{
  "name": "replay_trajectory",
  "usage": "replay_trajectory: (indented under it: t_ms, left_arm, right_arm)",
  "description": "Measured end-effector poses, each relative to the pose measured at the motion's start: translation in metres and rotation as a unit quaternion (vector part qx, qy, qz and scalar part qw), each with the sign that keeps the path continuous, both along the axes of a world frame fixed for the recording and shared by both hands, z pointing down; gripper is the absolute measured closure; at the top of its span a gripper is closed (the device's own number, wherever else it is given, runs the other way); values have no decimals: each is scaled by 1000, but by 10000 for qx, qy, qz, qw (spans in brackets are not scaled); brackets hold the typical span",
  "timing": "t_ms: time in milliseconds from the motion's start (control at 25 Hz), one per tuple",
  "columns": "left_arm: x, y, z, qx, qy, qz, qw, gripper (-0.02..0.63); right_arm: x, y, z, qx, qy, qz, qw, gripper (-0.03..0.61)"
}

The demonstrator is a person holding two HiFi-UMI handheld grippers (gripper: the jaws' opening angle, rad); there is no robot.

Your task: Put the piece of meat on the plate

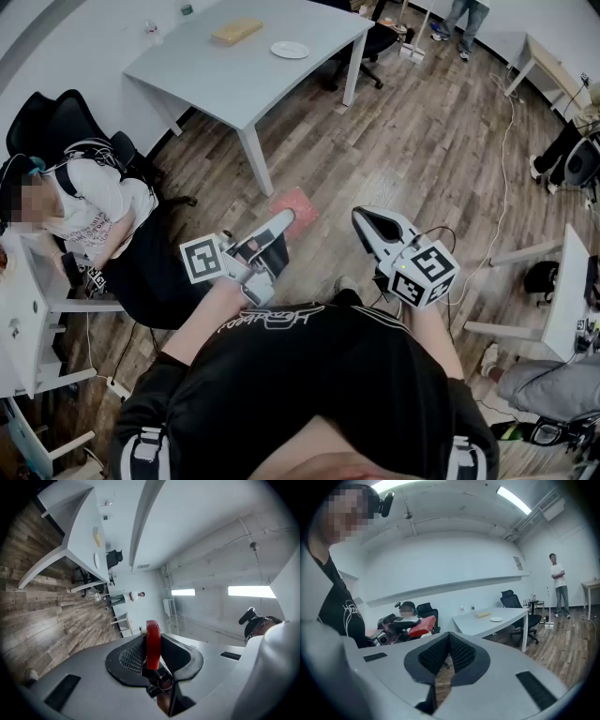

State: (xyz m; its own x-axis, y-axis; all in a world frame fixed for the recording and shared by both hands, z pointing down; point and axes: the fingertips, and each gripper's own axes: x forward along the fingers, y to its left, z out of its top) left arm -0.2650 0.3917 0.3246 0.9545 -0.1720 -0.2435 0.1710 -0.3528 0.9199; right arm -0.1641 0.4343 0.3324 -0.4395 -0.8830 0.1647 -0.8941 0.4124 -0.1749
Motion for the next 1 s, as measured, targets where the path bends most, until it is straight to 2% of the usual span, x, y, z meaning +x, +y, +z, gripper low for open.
replay_trajectory:
  t_ms: [440,1000]
  left_arm:
    - [5,-3,8,-119,-30,-61,9999,525]
    - [52,-21,11,-380,-97,-393,9985,525]
  right_arm:
    - [4,-4,7,-72,-62,-76,9999,571]
    - [58,-30,18,-284,-529,-278,9978,571]
